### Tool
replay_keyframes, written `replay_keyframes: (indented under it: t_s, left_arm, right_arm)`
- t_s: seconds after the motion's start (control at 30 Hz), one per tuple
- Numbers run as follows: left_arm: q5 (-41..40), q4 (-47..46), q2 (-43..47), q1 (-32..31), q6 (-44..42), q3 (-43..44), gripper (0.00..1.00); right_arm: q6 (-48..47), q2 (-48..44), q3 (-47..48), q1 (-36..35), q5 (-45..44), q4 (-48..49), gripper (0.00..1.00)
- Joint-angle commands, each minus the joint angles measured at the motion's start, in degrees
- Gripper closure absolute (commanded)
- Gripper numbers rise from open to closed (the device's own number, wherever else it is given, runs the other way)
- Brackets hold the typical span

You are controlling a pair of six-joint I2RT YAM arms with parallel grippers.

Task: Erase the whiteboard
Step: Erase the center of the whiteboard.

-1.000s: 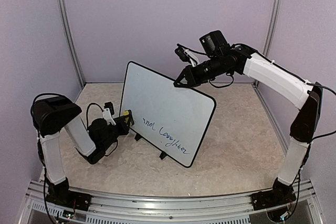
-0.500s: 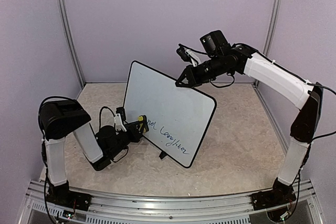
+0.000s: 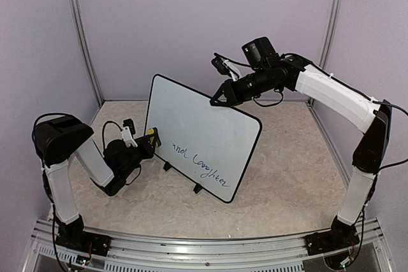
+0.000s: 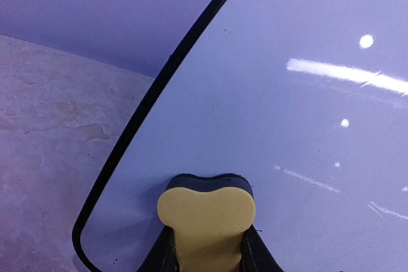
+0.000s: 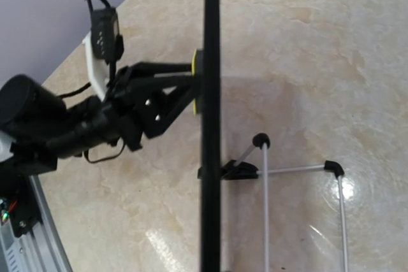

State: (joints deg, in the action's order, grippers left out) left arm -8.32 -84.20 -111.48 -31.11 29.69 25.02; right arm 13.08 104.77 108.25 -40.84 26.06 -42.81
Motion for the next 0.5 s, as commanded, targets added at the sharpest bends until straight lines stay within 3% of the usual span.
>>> replay_keyframes:
  t_s: [0.0, 0.2, 0.47]
  left_arm:
    - [-1.1, 7.4, 3.5, 1.4, -6.5, 1.2, 0.87]
    - [1.7, 4.9, 1.4, -1.1, -8.2, 1.9, 0.87]
    - [1.3, -0.8, -2.6, -11.2, -10.1, 1.1, 0.87]
  right_arm:
    - [-3.9, 1.4, -2.4, -3.7, 7.7, -6.6, 1.0]
    - [-4.0, 2.2, -1.3, -3.6, 7.8, -7.2, 1.0]
    - [-3.9, 2.9, 0.1, -3.7, 7.7, -8.0, 1.0]
